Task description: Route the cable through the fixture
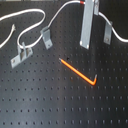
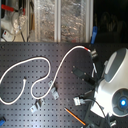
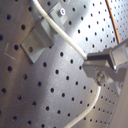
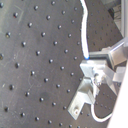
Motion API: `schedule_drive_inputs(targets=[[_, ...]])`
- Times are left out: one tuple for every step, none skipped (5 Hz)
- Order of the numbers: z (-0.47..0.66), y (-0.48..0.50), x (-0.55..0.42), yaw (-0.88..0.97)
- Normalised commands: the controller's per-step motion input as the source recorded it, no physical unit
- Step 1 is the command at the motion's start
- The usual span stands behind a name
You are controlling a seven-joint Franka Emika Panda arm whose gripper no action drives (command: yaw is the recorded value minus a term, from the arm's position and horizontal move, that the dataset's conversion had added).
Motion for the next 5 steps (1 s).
schedule_drive_inputs(targets=[[0.31,0.365,0.127,0.04],[0.11,0.276,0.246,0.05],[0.05,-0.023,0.033,0.00],[0.10,-0.058,0.124,-0.09],[0.22,-0.280,0.086,-0.45]])
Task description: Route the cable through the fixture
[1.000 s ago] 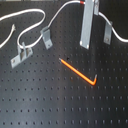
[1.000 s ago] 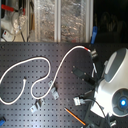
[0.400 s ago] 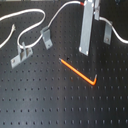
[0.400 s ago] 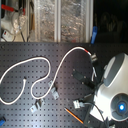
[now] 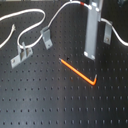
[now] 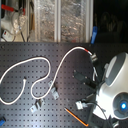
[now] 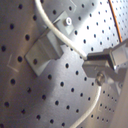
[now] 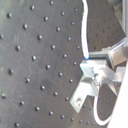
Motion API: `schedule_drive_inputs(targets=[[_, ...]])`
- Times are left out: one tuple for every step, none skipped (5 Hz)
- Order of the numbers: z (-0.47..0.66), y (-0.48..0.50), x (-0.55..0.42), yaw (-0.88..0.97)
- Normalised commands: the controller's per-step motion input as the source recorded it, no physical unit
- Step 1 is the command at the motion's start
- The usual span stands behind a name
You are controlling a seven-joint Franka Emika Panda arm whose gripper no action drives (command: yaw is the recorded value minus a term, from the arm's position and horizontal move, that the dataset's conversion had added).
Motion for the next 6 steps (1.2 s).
schedule_drive_inputs(targets=[[0.15,-0.060,-0.005,-0.11],[0.40,-0.129,-0.083,-0.39],[0.35,0.052,-0.240,-0.52],[0.27,0.243,-0.257,0.13],[0.16,0.119,-0.235,0.52],[0.00,-0.010,-0.002,0.00]])
